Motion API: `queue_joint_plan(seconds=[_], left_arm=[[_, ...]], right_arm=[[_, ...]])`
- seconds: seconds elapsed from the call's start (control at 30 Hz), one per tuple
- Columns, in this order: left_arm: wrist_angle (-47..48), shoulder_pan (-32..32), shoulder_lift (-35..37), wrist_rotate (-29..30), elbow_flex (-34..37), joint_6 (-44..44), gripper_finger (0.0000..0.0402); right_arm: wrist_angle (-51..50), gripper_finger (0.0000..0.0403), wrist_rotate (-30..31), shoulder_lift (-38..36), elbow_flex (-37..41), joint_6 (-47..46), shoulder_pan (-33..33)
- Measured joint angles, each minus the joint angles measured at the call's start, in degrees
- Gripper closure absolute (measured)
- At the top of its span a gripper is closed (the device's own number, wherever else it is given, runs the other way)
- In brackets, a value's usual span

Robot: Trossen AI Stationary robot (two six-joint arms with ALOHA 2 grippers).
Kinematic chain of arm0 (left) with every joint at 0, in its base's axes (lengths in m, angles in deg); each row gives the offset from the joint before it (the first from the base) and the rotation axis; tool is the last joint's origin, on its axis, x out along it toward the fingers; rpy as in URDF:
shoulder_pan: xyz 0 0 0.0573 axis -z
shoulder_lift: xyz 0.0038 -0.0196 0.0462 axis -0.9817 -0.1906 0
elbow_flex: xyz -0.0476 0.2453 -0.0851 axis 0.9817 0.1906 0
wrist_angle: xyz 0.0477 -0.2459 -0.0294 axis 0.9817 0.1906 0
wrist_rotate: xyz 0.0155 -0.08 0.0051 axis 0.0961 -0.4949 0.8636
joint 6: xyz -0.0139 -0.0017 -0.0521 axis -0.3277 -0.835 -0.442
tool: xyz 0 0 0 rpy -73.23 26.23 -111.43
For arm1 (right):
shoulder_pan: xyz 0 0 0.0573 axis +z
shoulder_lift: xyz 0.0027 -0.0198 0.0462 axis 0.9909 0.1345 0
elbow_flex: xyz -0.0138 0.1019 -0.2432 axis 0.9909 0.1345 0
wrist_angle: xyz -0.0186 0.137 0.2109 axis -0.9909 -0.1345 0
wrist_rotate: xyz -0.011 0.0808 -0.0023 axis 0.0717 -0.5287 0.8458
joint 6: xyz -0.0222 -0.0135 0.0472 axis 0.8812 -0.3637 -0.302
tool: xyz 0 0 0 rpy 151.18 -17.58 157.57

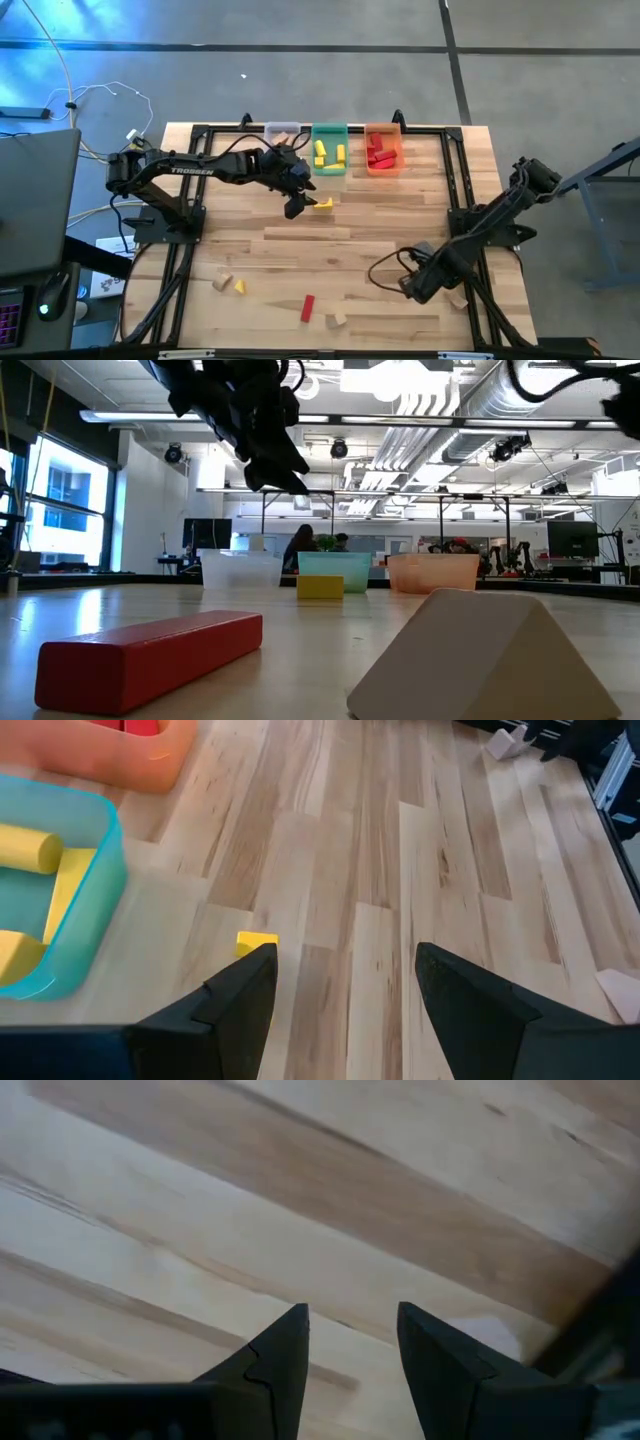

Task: Sort & place blocks by color
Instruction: Put the brown block into the white transparent bin

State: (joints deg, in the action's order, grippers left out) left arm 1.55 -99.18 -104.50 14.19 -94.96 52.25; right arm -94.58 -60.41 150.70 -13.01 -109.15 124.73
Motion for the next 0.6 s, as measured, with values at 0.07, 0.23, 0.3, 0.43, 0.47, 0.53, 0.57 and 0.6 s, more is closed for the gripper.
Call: queue_joint_plan(seconds=[0.07, 0.23, 0.3, 0.43, 0.47, 0.53, 0.57, 0.6], left_arm=[[0.0, 0.0, 0.0, 0.0, 0.0, 0.0, 0.0174], [0.0, 0.0, 0.0, 0.0, 0.0, 0.0, 0.0174], [0.0, 0.0, 0.0, 0.0, 0.0, 0.0, 0.0174], [0.0, 0.0, 0.0, 0.0, 0.0, 0.0, 0.0174], [0.0, 0.0, 0.0, 0.0, 0.0, 0.0, 0.0174], [0.0, 0.0, 0.0, 0.0, 0.0, 0.0, 0.0174], [0.0, 0.0, 0.0, 0.0, 0.0, 0.0, 0.0174], [0.0, 0.0, 0.0, 0.0, 0.0, 0.0, 0.0174]], right_arm=[[-1.2, 0.0265, -1.6, 0.0, 0.0, -0.4, 1.3], [-6.4, 0.0265, -3.3, 0.0, 0.0, -0.3, 4.2], [-7.4, 0.0265, -3.3, 0.0, 0.0, -0.3, 5.0], [-8.6, 0.0265, -3.3, 0.0, 0.0, 0.3, 6.2], [-9.0, 0.0265, -3.2, 0.0, 0.0, 1.1, 6.5], [-9.3, 0.0265, -3.3, 0.4, 0.0, 2.8, 7.1], [-9.3, 0.0265, -3.3, 0.7, 0.0, 3.7, 7.3], [-9.3, 0.0265, -3.3, 1.3, 0.0, 4.9, 7.6]])
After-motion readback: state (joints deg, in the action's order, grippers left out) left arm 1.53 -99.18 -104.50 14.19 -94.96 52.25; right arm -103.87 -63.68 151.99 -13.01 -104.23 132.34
